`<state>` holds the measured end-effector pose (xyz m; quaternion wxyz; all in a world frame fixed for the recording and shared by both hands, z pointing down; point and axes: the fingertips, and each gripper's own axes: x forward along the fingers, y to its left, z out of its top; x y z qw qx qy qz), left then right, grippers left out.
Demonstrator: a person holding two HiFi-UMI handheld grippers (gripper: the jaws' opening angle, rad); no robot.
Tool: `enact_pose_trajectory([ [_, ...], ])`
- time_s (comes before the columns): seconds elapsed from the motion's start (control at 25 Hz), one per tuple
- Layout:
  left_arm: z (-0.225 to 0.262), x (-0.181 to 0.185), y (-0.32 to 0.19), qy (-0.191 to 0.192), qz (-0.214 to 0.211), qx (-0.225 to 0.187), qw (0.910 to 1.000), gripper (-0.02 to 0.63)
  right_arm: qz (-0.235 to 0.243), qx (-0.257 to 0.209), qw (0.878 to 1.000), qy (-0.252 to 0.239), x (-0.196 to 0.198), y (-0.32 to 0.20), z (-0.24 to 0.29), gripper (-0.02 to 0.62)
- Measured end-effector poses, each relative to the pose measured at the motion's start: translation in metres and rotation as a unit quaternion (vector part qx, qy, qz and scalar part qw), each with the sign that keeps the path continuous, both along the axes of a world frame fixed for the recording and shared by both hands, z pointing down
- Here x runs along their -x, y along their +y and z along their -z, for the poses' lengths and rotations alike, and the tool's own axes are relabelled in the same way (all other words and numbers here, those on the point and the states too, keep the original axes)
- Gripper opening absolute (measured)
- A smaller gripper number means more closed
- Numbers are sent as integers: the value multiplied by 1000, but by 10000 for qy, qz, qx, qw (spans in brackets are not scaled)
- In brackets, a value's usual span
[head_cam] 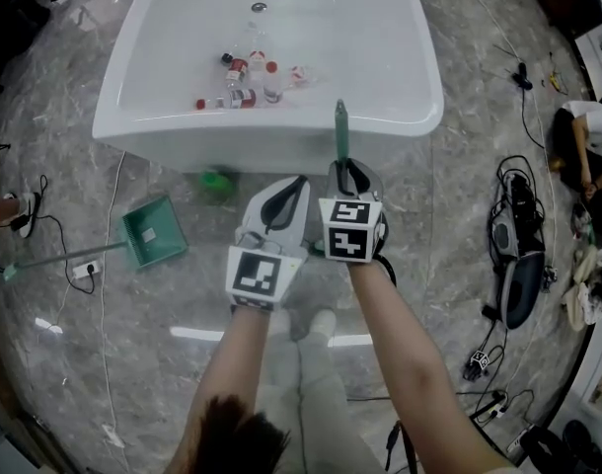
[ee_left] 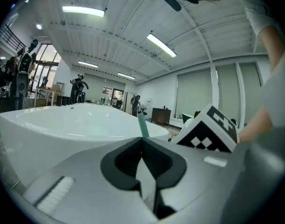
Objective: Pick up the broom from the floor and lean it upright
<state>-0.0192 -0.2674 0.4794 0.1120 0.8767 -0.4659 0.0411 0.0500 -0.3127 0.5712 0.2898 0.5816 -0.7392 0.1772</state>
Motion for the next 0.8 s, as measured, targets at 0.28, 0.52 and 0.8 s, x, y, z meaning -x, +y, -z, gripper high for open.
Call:
enact_pose_trajectory([
  [0.28, 7, 14, -20, -18, 166, -73, 9998, -2, -94, 58, 9999, 11, 3, -23, 2, 80],
  [0.52, 4, 21, -22, -30, 259, -19, 9997, -2, 83, -18, 9999, 71, 6, -27, 5, 81],
  [0.8, 0, 21, -20, -72, 205, -8, 9998, 0, 157, -182, 9997, 99, 12, -31, 15, 81],
])
